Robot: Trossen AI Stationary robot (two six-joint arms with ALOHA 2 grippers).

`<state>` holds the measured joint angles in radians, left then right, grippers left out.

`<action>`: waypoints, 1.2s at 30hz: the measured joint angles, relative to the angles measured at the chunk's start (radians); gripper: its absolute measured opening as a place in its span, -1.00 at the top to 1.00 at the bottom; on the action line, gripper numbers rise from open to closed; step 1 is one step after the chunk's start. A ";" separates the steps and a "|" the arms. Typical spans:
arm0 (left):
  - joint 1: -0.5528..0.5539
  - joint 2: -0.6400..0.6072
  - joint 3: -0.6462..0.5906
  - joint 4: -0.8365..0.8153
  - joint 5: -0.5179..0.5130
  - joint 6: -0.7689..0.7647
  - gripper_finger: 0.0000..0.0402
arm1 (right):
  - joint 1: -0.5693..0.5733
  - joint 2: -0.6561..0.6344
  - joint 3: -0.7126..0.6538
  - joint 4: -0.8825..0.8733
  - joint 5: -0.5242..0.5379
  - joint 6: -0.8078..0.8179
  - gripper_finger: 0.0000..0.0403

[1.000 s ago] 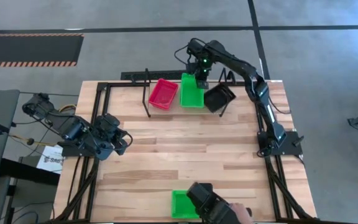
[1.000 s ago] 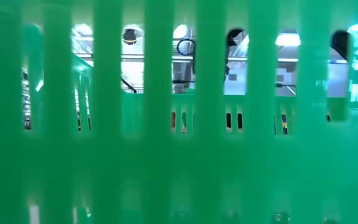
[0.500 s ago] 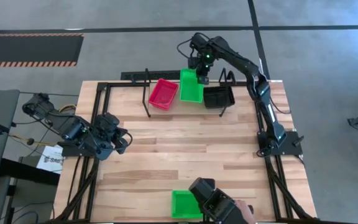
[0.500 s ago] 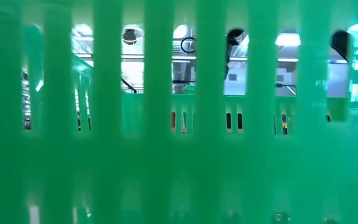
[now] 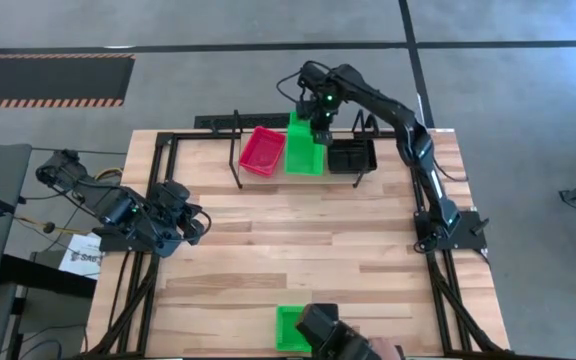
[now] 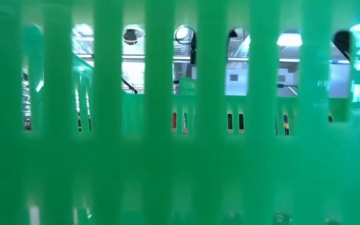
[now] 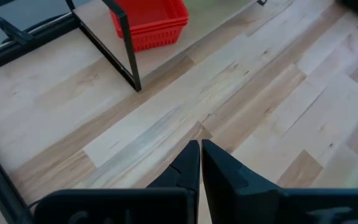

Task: Stack baskets on shelf by color
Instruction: Stack the left green bin on top of the other green bin on the shelf

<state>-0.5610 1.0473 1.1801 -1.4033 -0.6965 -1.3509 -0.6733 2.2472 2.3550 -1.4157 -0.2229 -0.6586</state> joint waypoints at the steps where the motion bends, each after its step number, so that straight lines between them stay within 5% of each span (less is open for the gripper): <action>1: 0.000 0.000 0.000 0.000 0.000 0.000 0.99 | 0.007 -0.009 0.000 0.010 0.019 -0.001 0.99; 10: 0.000 0.000 0.000 0.001 0.000 0.000 0.99 | -0.022 -0.121 0.000 0.256 0.227 -0.030 0.99; 19: 0.000 0.000 0.000 0.002 0.001 0.002 0.99 | -0.127 -0.089 -0.001 0.275 0.221 -0.005 0.99; 36: 0.000 0.000 0.000 0.007 -0.001 -0.006 0.99 | -0.132 -0.015 -0.023 0.205 0.172 -0.025 0.99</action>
<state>-0.5611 1.0473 1.1801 -1.3960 -0.6975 -1.3567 -0.8051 2.2322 2.3325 -1.2103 -0.0513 -0.6831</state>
